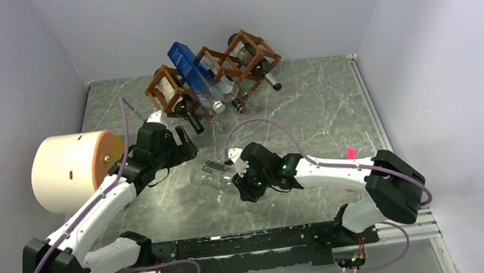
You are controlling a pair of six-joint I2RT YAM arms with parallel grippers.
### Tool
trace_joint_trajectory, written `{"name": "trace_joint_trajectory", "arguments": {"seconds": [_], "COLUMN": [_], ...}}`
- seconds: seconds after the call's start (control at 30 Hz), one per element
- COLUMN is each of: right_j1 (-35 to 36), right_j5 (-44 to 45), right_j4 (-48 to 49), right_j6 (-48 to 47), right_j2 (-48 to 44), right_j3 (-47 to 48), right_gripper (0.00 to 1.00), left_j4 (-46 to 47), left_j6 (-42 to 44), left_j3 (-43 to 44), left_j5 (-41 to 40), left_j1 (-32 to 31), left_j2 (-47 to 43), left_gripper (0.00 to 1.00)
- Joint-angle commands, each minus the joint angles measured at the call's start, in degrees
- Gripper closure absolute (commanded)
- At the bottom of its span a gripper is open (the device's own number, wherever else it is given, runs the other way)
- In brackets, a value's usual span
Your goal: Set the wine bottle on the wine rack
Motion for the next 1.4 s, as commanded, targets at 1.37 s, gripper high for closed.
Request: {"name": "trace_joint_trajectory", "arguments": {"seconds": [1.37], "right_j1": [-25.43], "right_j5": [3.10], "right_j4": [5.21], "right_j6": [5.49], "right_j2": [4.32], "right_j3": [50.45], "right_gripper": [1.00], "left_j4": [-5.30], "left_j6": [4.74], "left_j3": [5.93], "left_j5": [-16.98], "left_j1": [-0.05], "left_j2": [-25.82], "left_gripper": [0.08]}}
